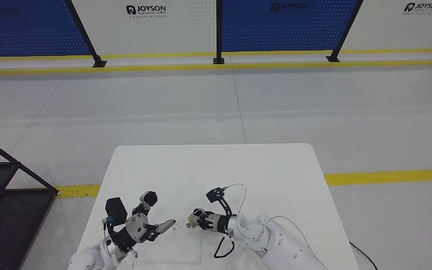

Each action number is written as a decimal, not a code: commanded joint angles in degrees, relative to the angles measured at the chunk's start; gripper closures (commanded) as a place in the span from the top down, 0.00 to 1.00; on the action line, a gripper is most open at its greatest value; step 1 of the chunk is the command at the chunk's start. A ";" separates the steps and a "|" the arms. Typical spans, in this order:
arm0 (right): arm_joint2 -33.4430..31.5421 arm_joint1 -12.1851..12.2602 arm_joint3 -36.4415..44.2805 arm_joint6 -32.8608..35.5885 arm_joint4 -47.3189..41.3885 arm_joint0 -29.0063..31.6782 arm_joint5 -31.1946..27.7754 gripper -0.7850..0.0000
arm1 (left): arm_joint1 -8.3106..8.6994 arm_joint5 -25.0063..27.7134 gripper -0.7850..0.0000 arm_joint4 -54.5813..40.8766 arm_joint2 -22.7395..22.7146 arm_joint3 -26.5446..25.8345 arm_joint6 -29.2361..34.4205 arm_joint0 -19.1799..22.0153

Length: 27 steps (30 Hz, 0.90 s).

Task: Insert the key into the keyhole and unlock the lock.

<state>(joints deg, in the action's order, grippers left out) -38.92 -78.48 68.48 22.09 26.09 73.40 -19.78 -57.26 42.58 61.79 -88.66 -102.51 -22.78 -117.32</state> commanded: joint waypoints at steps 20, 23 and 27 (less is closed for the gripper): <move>3.64 -0.84 3.06 -8.09 15.52 0.69 5.74 1.00 | -0.16 -0.09 1.00 -0.82 0.68 1.53 0.51 1.14; 2.32 -0.02 7.30 -7.85 18.45 2.19 8.57 1.00 | -0.16 -0.09 1.00 -0.82 0.68 1.53 0.51 1.14; -0.33 1.48 13.22 -7.80 22.74 4.92 10.90 1.00 | -0.16 -0.09 1.00 -0.82 0.68 1.53 0.51 1.14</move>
<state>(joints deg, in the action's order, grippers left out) -38.46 -77.41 80.18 14.52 47.69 77.56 -9.36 -57.42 42.49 60.97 -87.98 -100.97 -22.27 -116.18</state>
